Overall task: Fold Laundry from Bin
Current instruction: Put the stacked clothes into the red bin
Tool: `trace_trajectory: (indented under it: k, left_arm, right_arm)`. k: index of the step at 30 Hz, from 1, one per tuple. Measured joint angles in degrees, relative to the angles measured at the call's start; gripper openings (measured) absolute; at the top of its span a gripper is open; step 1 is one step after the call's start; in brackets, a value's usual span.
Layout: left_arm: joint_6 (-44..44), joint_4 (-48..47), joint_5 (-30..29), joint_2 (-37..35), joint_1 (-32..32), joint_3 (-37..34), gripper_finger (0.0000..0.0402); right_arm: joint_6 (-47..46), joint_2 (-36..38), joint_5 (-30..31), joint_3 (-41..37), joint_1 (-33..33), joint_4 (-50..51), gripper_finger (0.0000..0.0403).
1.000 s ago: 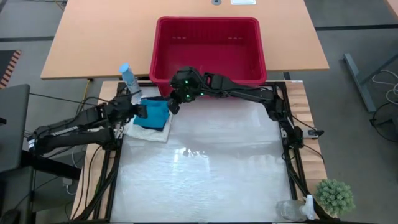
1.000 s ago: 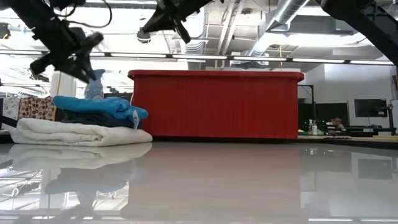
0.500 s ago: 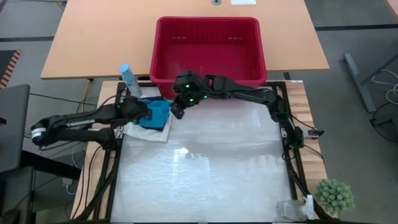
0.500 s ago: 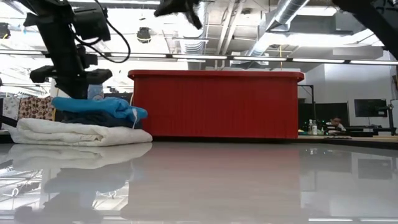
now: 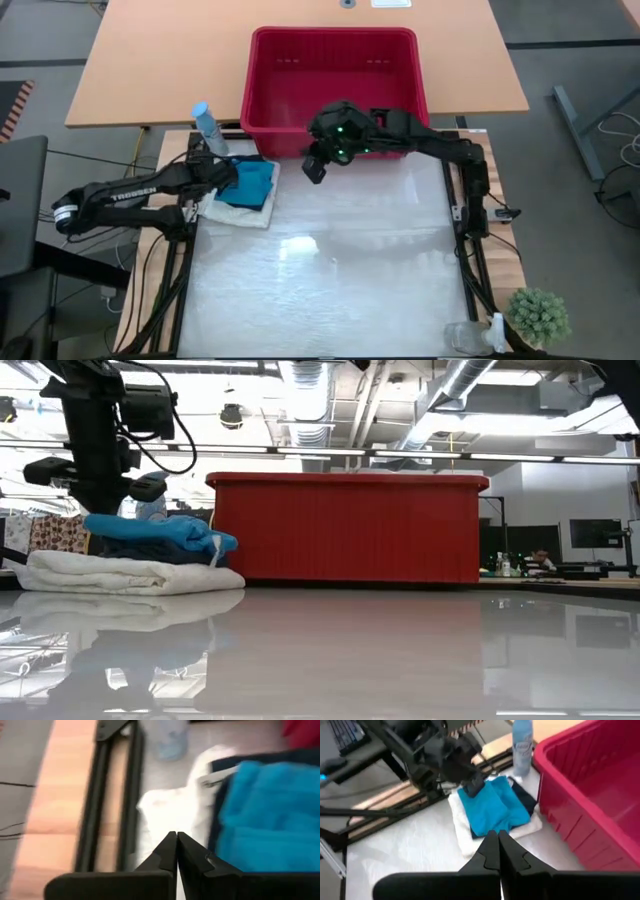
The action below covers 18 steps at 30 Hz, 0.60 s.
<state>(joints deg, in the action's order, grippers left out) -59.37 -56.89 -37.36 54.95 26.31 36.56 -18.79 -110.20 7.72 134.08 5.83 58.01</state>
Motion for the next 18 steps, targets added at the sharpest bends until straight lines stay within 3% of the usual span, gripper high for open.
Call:
trace_trajectory:
  k: [4,8,12,18]
  left_arm:
    - [-4.90,-1.13,0.64,1.67,1.66,0.02,0.0000]
    - [-9.51,-2.33,4.91,3.73,4.25,0.02,0.0000]
    - [-14.68,-4.36,1.33,5.80,5.87,0.02,0.0000]
    - [-17.43,0.13,1.91,8.01,6.87,-0.85,0.0000]
  right_arm:
    - [0.68,0.23,0.25,-0.17,-1.01,1.88,0.0016]
    - [0.62,0.34,0.42,-0.29,-1.53,2.77,0.0016]
    - [0.39,0.30,0.44,-0.36,-2.32,3.46,0.0016]
    - [0.39,0.30,0.46,-0.37,-3.99,3.94,0.0016]
